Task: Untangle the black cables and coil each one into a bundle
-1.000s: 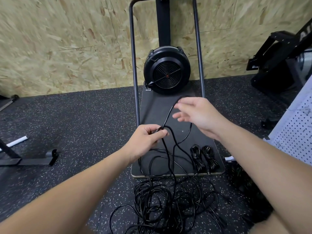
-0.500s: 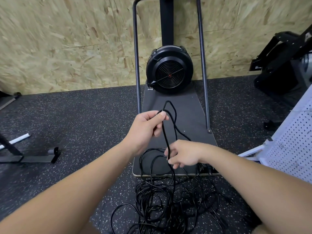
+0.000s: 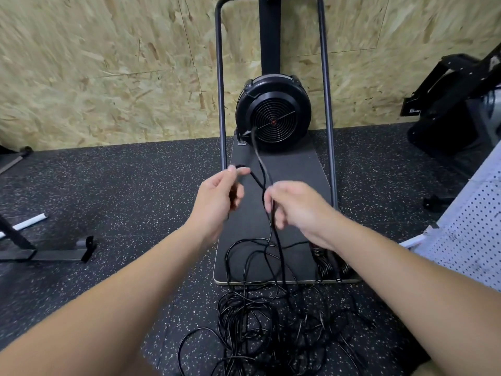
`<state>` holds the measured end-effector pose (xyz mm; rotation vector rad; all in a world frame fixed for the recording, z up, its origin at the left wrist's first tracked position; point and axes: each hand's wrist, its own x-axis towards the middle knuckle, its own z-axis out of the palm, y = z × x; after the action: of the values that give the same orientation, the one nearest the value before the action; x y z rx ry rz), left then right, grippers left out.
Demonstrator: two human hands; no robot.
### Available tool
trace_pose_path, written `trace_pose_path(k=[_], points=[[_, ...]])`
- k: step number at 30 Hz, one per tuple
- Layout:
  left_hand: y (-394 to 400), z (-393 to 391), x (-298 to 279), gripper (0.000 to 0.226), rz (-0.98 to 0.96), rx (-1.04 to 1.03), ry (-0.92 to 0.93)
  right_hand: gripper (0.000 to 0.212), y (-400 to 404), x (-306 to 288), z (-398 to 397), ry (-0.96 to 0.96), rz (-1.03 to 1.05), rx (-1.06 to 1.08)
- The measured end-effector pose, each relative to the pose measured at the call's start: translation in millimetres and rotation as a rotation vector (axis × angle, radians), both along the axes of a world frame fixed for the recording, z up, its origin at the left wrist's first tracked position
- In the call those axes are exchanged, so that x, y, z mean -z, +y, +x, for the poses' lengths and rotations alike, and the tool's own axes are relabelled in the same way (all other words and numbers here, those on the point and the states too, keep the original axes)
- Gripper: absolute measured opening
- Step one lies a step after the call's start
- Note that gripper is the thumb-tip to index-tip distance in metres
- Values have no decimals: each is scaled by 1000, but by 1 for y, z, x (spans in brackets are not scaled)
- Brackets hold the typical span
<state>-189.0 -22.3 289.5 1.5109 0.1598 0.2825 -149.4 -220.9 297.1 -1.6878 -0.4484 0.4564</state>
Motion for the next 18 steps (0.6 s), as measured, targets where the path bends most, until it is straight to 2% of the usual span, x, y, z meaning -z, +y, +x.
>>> trace_pose_path(k=[3, 5, 10, 15, 18], points=[[-10, -6, 4, 34, 21, 172, 41, 27, -11, -33, 9, 165, 424, 100], [-21, -11, 9, 30, 26, 298, 72, 28, -22, -46, 15, 230, 564, 116], [-43, -20, 28, 24, 77, 460, 144, 28, -32, -50, 27, 270, 670, 170], [-59, -17, 42, 20, 162, 286, 108, 26, -34, -48, 30, 358, 734, 150], [-61, -14, 43, 21, 154, 332, 112, 25, -32, -50, 30, 373, 789, 120]])
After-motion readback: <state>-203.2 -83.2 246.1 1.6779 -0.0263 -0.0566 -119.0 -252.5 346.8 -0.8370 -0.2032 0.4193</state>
